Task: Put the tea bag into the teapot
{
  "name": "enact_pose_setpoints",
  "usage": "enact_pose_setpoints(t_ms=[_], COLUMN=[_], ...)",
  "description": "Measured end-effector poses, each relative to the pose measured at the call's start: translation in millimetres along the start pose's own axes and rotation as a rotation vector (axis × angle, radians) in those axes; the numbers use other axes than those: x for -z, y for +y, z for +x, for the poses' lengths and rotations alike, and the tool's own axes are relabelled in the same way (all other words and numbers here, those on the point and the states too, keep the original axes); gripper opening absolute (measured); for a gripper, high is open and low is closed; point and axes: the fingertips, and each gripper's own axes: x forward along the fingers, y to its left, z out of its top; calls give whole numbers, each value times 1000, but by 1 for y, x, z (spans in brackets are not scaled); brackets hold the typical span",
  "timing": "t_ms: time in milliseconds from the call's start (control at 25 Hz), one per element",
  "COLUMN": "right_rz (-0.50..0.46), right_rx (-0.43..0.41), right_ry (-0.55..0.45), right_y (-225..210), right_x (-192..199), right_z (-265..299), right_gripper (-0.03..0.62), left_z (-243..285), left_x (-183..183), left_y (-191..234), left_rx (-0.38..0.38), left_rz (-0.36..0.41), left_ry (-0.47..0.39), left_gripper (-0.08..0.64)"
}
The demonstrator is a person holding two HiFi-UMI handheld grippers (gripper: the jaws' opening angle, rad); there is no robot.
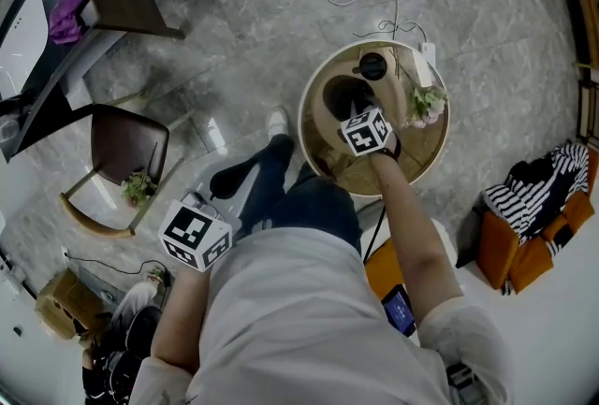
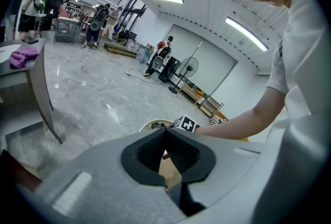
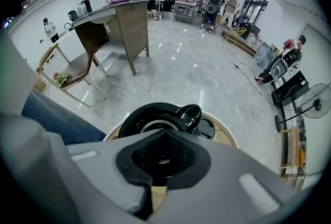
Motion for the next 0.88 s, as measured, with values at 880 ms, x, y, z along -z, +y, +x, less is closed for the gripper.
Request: enact_pose_setpoints(t_ms=[880], right_rz=[63], right_rx=[-60], right_ry=[-100], right_y=[4], right_x=[-17], right_z=[-25], right_gripper=[229], left_z=[3], left_x=[-1], left_y=[-1], left_rx=[14], left_rz=[10], left_ry=[0], left_gripper=[8])
